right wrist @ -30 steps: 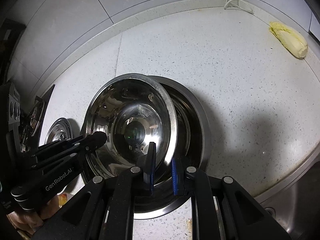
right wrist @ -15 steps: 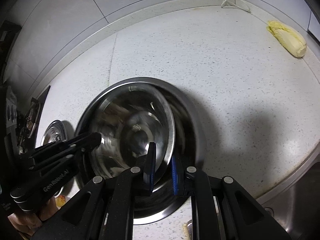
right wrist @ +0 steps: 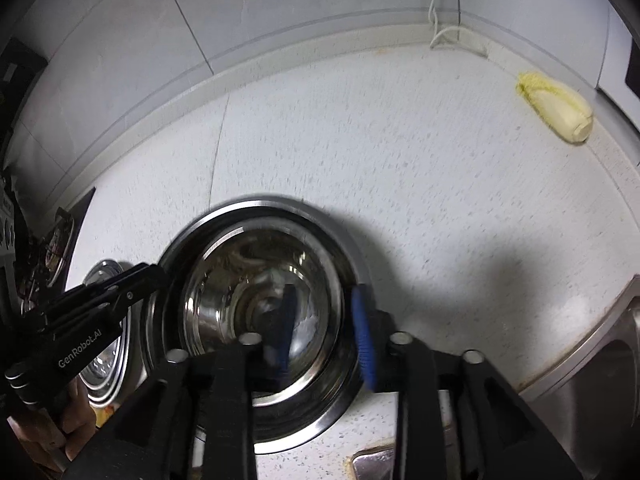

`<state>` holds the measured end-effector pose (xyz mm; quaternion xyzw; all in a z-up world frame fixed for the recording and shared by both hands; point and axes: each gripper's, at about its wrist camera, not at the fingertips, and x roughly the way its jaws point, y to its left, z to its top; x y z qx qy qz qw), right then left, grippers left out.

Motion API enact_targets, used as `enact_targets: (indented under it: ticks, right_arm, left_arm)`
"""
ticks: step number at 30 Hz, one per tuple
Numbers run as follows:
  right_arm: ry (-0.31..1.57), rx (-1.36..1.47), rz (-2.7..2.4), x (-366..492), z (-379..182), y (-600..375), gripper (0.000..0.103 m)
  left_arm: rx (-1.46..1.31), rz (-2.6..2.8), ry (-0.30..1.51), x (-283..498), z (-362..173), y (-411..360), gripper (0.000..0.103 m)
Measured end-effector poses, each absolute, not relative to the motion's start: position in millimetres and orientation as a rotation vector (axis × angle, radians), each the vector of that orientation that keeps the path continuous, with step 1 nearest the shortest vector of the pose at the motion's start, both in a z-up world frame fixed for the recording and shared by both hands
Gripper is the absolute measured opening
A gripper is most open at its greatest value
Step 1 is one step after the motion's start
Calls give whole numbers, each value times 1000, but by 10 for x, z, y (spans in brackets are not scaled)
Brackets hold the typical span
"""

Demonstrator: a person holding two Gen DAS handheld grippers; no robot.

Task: Organize plates and bowls
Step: 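Open both grippers to release the small bowl, then move both open grippers to the rim of the nested stainless bowls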

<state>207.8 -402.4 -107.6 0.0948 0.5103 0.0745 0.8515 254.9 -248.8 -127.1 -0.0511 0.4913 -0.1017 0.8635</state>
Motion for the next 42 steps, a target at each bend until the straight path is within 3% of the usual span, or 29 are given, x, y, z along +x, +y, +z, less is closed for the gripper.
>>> enact_targets:
  ticks: [7,28,33,42]
  right_arm:
    - [987,147,92,1975,-824,-4208,44]
    - [1155,130,135,1957,-1242,-4277,43]
    - [1176,128,156,2020,-1316,-4245,36]
    - [1200,141,179,2069,-1395,-4218,34]
  left_arm:
    - [-129,-181,993,2487,-1106,-2205,13]
    - [-185,-154,1168,2513,-1546,-2156,13]
    - [-196,-139,1162,2512,-1548,-2150,13]
    - [-292,-135,1240,2573,-1702,-2033,13]
